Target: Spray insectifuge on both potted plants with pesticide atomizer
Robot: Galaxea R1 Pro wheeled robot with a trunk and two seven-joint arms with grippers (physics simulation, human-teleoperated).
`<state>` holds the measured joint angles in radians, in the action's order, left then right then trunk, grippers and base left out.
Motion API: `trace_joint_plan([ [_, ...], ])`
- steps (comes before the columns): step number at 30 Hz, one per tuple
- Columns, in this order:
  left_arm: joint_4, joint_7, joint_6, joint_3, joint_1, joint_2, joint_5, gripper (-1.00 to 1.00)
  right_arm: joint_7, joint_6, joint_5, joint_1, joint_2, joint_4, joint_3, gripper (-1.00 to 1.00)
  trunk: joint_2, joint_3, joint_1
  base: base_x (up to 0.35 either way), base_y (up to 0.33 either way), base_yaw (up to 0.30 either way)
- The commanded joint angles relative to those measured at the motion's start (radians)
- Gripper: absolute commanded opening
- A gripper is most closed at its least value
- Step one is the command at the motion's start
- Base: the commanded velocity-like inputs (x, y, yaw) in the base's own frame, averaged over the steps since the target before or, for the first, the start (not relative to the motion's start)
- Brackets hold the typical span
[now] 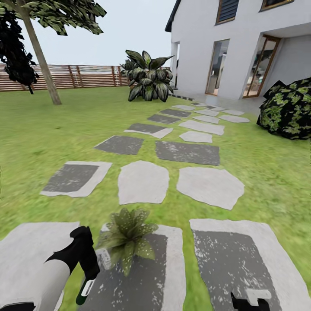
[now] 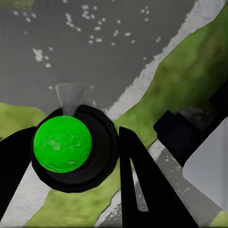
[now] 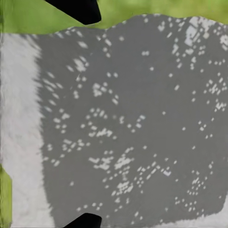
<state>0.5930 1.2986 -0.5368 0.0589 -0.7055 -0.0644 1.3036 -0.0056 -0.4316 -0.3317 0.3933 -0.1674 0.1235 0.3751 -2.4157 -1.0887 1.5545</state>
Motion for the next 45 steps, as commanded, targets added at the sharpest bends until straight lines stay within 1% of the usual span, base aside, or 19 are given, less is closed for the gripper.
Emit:
trace_joint_plan([
  [1, 0.001, 0.007, -0.012, 0.004, 0.0, 0.002, 0.005, -1.0, -0.001, -0.004, -0.01, 0.001, 0.0, -0.001, 0.008, 1.0, 0.0, -0.001, 0.0, -0.117, 0.282, -0.028],
  [5, 0.001, 0.009, -0.018, 0.009, 0.0, 0.002, 0.005, -1.0, -0.001, -0.004, -0.01, 0.001, -0.002, -0.001, 0.008, 1.0, 0.0, -0.001, 0.0, 0.063, 0.293, -0.004],
  [12, 0.004, 0.011, -0.019, 0.01, 0.0, 0.005, 0.005, -1.0, -0.001, -0.004, -0.01, 0.001, -0.003, -0.001, 0.008, 1.0, 0.0, -0.001, 0.0, 0.251, 0.221, -0.004],
  [15, 0.003, 0.008, -0.018, 0.005, 0.0, 0.004, 0.005, -1.0, -0.001, -0.004, -0.01, 0.001, -0.003, -0.001, 0.008, 1.0, 0.0, -0.001, 0.0, 0.078, 0.043, -0.218],
  [17, -0.003, 0.007, -0.012, 0.004, 0.001, -0.003, 0.005, -1.0, -0.001, -0.004, -0.01, 0.001, -0.003, -0.001, 0.008, 1.0, 0.0, -0.001, 0.0, 0.013, 0.007, -0.283],
  [18, -0.005, 0.007, -0.009, 0.004, 0.01, -0.005, 0.005, -1.0, -0.001, -0.004, -0.01, 0.001, -0.002, -0.001, 0.008, 1.0, 0.0, -0.001, 0.0, 0.003, 0.001, -0.233],
  [19, -0.004, 0.007, -0.008, 0.004, 0.023, -0.005, 0.005, -1.0, -0.001, -0.004, -0.01, 0.001, -0.002, -0.001, 0.008, 1.0, 0.0, -0.001, 0.0, 0.001, 0.001, -0.108],
  [21, -0.004, 0.007, -0.008, 0.004, 0.031, -0.006, 0.006, -1.0, -0.001, -0.004, -0.01, 0.001, -0.001, -0.001, 0.008, 1.0, 0.0, -0.001, 0.0, 0.0, 0.0, -0.052],
  [25, -0.005, 0.006, -0.006, 0.004, 0.037, -0.014, 0.012, -1.0, -0.001, -0.004, -0.01, 0.001, -0.001, -0.001, 0.008, 1.0, 0.0, -0.001, 0.0, 0.0, 0.0, -0.01],
  [28, -0.005, 0.005, -0.008, 0.004, 0.038, -0.029, 0.008, -1.0, -0.001, -0.004, -0.01, 0.001, -0.001, -0.001, 0.008, 1.0, 0.0, -0.001, 0.0, 0.0, 0.0, 0.0],
  [31, -0.001, 0.001, -0.011, 0.004, 0.038, -0.032, 0.006, -1.0, -0.001, -0.004, -0.01, 0.001, -0.001, -0.001, 0.009, 1.0, 0.0, -0.001, 0.0, -0.005, 0.0, 0.0],
  [36, 0.001, -0.031, -0.018, 0.004, 0.038, -0.029, 0.006, -1.0, -0.001, -0.004, -0.01, 0.001, -0.001, -0.001, 0.008, 1.0, 0.0, -0.001, 0.0, -0.255, 0.001, -0.043],
  [42, 0.008, -0.033, -0.019, 0.009, 0.038, -0.025, 0.005, -1.0, -0.001, -0.004, -0.01, 0.001, -0.001, -0.001, 0.008, 1.0, 0.0, -0.001, 0.0, -0.315, 0.112, -0.274],
  [45, 0.01, -0.033, -0.019, 0.008, 0.037, -0.024, 0.005, -1.0, -0.001, -0.004, -0.01, 0.001, -0.001, -0.001, 0.008, 1.0, 0.0, -0.001, 0.0, -0.109, 0.263, -0.299],
])
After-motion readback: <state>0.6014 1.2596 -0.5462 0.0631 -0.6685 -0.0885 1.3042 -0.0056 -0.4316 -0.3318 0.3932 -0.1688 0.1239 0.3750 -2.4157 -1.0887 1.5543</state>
